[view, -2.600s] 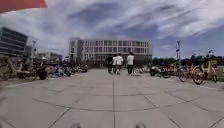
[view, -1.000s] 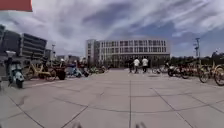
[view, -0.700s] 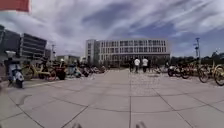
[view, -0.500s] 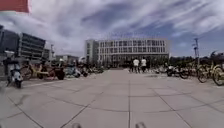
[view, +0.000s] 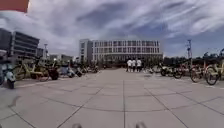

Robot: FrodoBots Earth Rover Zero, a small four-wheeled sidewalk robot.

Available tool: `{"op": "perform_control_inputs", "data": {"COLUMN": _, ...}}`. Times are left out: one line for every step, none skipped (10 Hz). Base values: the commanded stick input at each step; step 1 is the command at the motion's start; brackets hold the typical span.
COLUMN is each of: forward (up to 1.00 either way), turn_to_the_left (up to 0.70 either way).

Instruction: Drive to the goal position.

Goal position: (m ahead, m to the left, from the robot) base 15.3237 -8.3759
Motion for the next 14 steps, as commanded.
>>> {"op": "perform_control_inputs", "data": {"forward": 0.00, "turn_to_the_left": 0.00}}
{"op": "perform_control_inputs", "data": {"forward": 0.00, "turn_to_the_left": 0.00}}
{"op": "perform_control_inputs", "data": {"forward": 0.00, "turn_to_the_left": 0.00}}
{"op": "perform_control_inputs", "data": {"forward": 0.00, "turn_to_the_left": 0.00}}
{"op": "perform_control_inputs", "data": {"forward": 0.00, "turn_to_the_left": 0.00}}
{"op": "perform_control_inputs", "data": {"forward": 0.00, "turn_to_the_left": 0.00}}
{"op": "perform_control_inputs", "data": {"forward": 0.32, "turn_to_the_left": 0.00}}
{"op": "perform_control_inputs", "data": {"forward": 0.70, "turn_to_the_left": 0.00}}
{"op": "perform_control_inputs", "data": {"forward": 0.70, "turn_to_the_left": 0.00}}
{"op": "perform_control_inputs", "data": {"forward": 0.70, "turn_to_the_left": 0.00}}
{"op": "perform_control_inputs", "data": {"forward": 0.70, "turn_to_the_left": 0.00}}
{"op": "perform_control_inputs", "data": {"forward": 0.70, "turn_to_the_left": 0.00}}
{"op": "perform_control_inputs", "data": {"forward": 0.70, "turn_to_the_left": 0.00}}
{"op": "perform_control_inputs", "data": {"forward": 0.70, "turn_to_the_left": 0.00}}
